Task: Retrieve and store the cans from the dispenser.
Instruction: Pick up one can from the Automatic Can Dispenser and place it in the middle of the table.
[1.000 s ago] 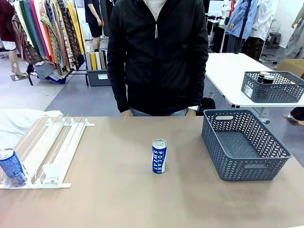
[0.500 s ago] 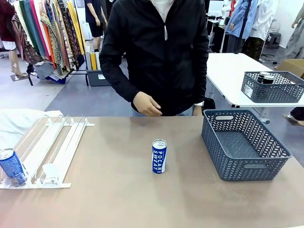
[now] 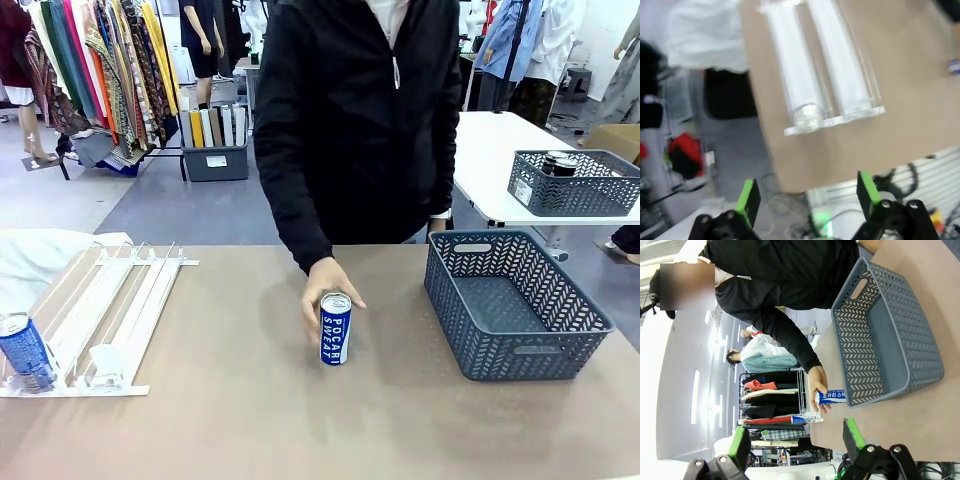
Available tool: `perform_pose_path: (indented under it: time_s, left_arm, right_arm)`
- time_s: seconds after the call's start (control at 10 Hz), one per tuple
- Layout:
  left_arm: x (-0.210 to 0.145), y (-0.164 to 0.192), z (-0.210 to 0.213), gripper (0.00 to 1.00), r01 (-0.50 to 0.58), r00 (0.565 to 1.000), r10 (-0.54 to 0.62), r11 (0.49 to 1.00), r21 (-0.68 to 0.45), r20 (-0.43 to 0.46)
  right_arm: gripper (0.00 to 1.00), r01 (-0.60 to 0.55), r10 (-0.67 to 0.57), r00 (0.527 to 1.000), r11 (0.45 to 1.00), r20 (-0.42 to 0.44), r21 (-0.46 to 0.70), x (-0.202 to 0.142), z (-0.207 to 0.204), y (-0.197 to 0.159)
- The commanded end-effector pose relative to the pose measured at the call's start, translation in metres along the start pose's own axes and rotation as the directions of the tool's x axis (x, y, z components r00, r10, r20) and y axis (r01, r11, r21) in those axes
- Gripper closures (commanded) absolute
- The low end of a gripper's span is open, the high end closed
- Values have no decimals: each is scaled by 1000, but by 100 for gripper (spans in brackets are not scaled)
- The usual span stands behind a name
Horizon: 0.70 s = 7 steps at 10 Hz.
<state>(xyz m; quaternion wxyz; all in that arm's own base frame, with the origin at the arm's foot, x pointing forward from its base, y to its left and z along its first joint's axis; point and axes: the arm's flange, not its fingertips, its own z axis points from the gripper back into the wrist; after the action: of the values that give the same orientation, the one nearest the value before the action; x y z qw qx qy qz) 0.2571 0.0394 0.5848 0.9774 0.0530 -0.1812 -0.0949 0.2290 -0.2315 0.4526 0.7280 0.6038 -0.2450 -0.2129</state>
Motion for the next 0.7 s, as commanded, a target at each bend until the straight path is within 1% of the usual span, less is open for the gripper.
perform_pose_path:
  time_s: [0.0, 0.1, 0.2, 0.4, 0.5, 0.6]
  left_arm:
    - [2, -2, -23, 0, 24, 996, -17, 997, 76, -86]
    - [6, -2, -25, 0, 9, 996, -3, 997, 73, -91]
    - [0, -4, -9, 0, 24, 999, -21, 997, 77, -44]
    - [0, -4, -9, 0, 24, 999, -21, 997, 77, -44]
    - [4, -8, -17, 0, 40, 997, -35, 996, 84, -64]
    - [17, -6, -40, 0, 82, 992, -81, 997, 11, -102]
  right_arm:
    - [0, -12, 12, 1000, 1000, -15, -7, -3, 3, 0]
    - [0, -12, 12, 1000, 1000, -15, -7, -3, 3, 0]
    - [0, -12, 12, 1000, 1000, -15, -7, -3, 3, 0]
    - [0, -12, 12, 1000, 1000, -15, -7, -3, 3, 0]
    - [0, -12, 12, 1000, 1000, -15, -7, -3, 3, 0]
    - [0, -12, 12, 1000, 1000, -15, -7, -3, 3, 0]
